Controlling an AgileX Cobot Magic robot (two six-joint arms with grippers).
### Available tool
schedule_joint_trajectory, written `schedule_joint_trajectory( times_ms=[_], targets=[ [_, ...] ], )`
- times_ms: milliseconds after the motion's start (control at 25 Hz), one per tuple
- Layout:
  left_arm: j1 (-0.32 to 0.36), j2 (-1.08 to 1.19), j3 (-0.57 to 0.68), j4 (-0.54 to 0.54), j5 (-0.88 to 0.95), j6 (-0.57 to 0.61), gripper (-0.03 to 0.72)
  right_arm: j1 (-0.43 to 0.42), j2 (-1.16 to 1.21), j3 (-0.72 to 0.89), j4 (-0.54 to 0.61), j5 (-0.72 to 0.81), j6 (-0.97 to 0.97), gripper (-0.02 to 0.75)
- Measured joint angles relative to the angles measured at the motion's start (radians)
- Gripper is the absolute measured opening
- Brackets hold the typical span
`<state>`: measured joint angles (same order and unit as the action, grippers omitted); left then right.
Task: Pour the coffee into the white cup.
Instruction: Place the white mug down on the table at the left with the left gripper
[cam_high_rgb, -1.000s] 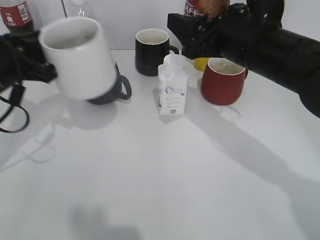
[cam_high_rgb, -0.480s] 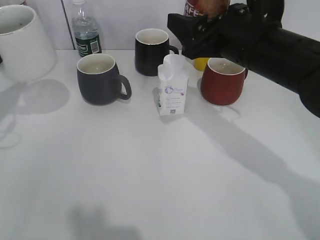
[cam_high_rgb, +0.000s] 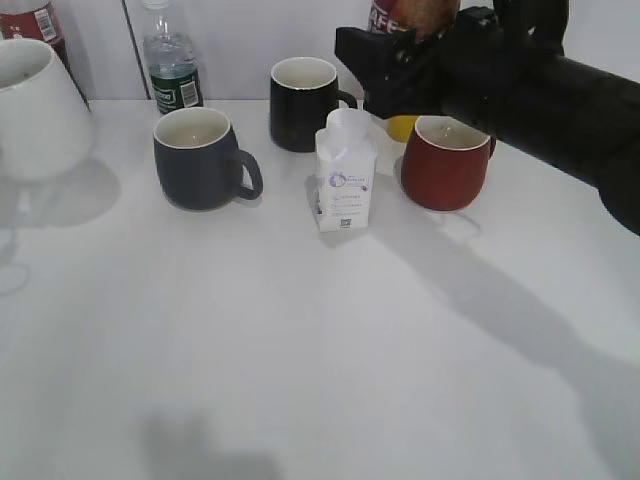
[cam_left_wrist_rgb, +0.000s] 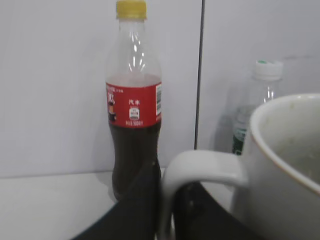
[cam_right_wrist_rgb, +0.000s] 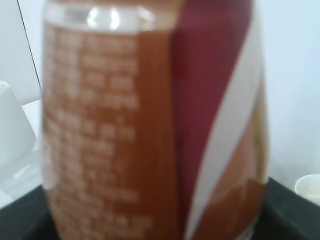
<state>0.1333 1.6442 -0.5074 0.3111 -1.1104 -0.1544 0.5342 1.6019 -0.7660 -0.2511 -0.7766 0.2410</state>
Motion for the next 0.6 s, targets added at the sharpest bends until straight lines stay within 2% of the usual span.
schedule_joint_trajectory(
  times_ms=[600],
  targets=[
    [0.000, 0.244, -0.162, 0.007, -0.019, 0.014, 0.056, 0.000, 0.000, 0.000, 0.000, 0.001, -0.002, 0.528]
  ],
)
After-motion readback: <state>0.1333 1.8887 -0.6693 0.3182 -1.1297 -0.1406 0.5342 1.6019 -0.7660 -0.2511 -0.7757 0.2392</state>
